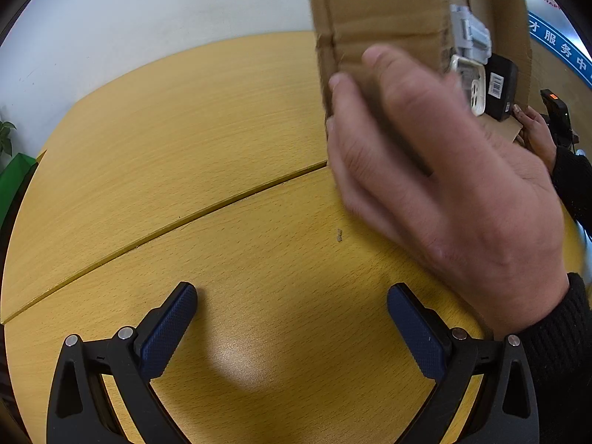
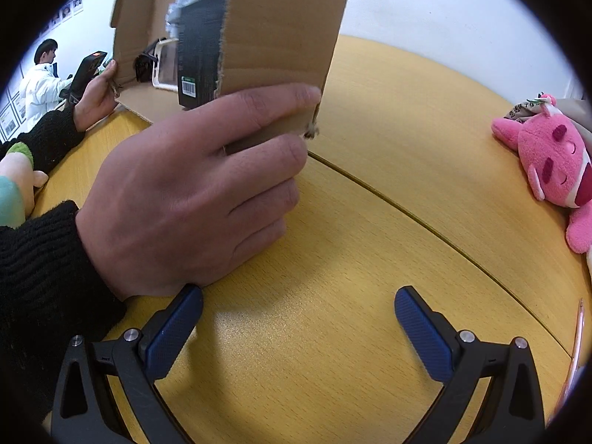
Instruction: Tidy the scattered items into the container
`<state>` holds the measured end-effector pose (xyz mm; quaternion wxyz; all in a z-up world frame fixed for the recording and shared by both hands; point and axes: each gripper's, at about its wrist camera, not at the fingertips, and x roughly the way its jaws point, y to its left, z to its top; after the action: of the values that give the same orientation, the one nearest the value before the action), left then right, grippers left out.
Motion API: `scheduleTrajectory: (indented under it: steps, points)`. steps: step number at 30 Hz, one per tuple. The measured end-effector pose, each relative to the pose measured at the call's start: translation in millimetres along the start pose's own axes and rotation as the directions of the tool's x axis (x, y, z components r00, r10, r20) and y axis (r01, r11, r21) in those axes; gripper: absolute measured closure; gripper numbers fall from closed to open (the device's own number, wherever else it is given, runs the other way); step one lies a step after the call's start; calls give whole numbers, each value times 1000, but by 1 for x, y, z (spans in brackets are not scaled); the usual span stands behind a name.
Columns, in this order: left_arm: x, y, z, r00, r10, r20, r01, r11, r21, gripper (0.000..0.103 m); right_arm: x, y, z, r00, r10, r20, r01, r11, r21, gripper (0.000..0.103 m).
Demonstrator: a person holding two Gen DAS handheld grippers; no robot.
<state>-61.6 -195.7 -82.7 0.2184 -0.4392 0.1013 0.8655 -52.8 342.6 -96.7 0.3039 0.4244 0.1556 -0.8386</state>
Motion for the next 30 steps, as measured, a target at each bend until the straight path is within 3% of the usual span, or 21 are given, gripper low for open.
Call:
scheduleTrajectory:
  steps: [30]
  points:
    - [1, 3, 1, 1000, -1, 0, 1, 1000, 2, 0, 0, 1, 0, 1000, -2, 0, 2, 1000, 1, 0]
